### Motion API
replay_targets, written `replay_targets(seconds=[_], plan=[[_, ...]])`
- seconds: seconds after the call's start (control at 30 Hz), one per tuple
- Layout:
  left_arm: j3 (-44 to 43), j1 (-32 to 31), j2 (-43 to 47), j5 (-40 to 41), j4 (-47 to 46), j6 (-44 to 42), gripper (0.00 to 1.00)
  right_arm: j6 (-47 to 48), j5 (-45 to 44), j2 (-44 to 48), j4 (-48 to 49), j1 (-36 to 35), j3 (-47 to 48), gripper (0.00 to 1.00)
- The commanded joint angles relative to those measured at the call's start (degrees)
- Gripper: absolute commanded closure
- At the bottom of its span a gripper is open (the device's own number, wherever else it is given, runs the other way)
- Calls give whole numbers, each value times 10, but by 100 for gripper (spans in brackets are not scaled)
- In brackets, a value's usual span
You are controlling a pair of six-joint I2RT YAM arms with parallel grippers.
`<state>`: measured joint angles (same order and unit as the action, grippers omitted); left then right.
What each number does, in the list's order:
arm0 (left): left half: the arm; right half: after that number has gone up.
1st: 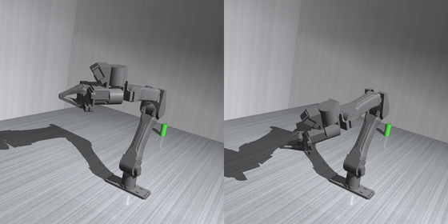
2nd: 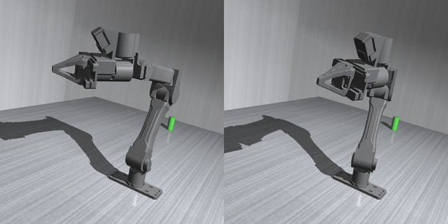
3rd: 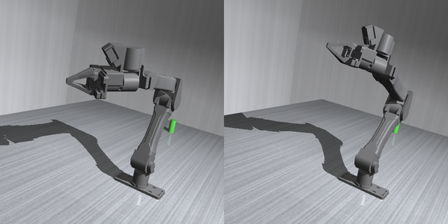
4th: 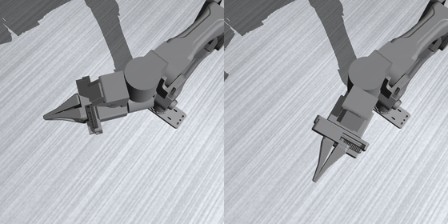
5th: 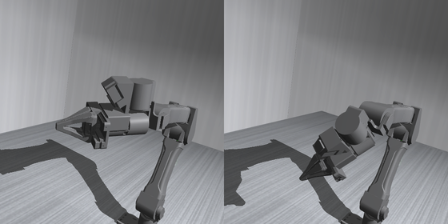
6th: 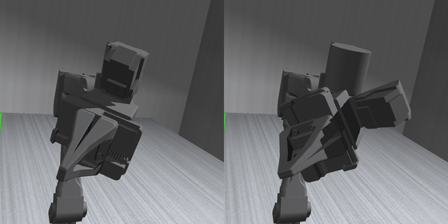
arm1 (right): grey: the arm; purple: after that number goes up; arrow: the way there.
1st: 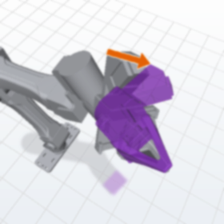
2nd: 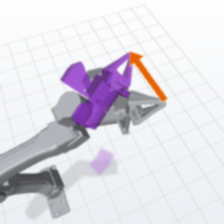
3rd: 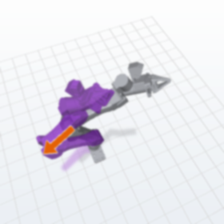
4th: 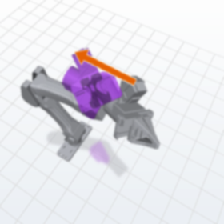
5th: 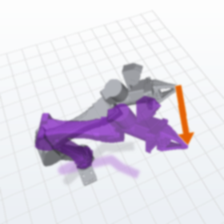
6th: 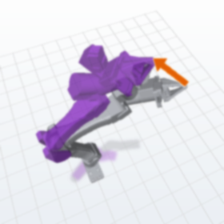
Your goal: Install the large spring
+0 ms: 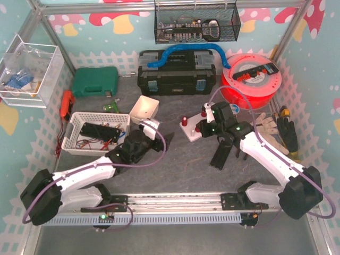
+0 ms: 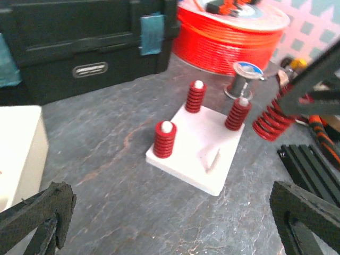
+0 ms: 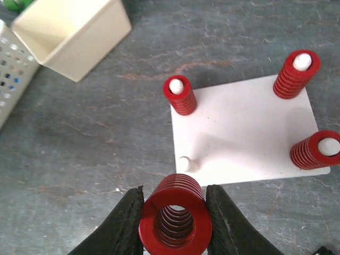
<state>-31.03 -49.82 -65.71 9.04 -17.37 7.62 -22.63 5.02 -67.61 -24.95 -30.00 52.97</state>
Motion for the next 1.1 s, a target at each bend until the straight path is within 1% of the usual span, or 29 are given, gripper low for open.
replay_targets(seconds=[0.0,0.1,0.2,0.47,0.9,1.07], plan=[[18,38,50,-18,56,98,1,10,-27,-17,38,-3,-12,98],[18,70,74,-25,78,129,1,12,-24,-34,54,-3,-15,98],[18,93,89,-37,95,135,1,15,-20,-52,67,-3,-15,99],[33,97,125,-38,101,127,1,16,-18,-92,81,-6,-6,98],[46,97,140,-42,102,108,1,18,-24,-141,96,-11,7,97],[51,97,141,-38,102,107,1,23,-31,-158,97,-12,10,93]])
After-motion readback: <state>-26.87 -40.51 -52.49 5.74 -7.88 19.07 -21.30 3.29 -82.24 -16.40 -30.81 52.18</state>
